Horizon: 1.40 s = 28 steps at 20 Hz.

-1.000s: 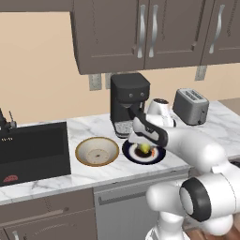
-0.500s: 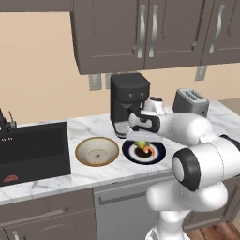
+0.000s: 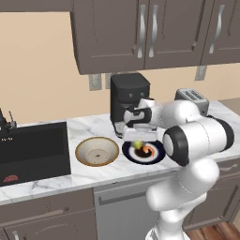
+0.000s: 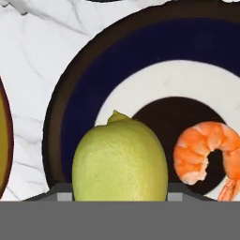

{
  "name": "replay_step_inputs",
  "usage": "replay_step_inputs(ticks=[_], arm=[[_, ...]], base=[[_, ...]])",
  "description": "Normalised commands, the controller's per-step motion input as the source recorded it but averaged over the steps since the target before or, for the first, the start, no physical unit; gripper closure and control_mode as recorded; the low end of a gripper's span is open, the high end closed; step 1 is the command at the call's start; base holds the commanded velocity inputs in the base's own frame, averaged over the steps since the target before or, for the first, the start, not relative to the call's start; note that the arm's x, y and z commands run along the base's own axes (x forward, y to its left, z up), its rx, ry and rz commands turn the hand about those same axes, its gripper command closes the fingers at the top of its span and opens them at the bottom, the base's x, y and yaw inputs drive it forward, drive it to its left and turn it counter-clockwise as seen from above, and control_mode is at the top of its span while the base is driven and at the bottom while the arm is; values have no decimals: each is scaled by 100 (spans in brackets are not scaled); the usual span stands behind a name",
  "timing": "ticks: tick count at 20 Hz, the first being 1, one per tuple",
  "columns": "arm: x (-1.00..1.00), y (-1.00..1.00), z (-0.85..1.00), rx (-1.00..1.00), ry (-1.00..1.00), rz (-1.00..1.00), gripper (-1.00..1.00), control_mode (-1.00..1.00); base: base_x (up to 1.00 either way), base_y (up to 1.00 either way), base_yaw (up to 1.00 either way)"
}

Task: Place the shrimp on the plate and place the lemon on the same plate.

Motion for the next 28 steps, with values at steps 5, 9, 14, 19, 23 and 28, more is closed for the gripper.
replay_step_inputs(ticks=[5,9,14,19,23,28], arm=[[0,15,-36,0,5,4,100,-100],[0,-3,-22,0,0,3,100,-100],[0,-8,-20,0,1,1,100,-100],[0,-9,-14,0,0,0,100,-100],[0,-4,-2,0,0,1,100,-100],[-3,-2,0,0,0,0,100,-100]], base=[[0,0,0],[0,0,0],[0,0,0],[0,0,0],[0,0,0],[0,0,0]])
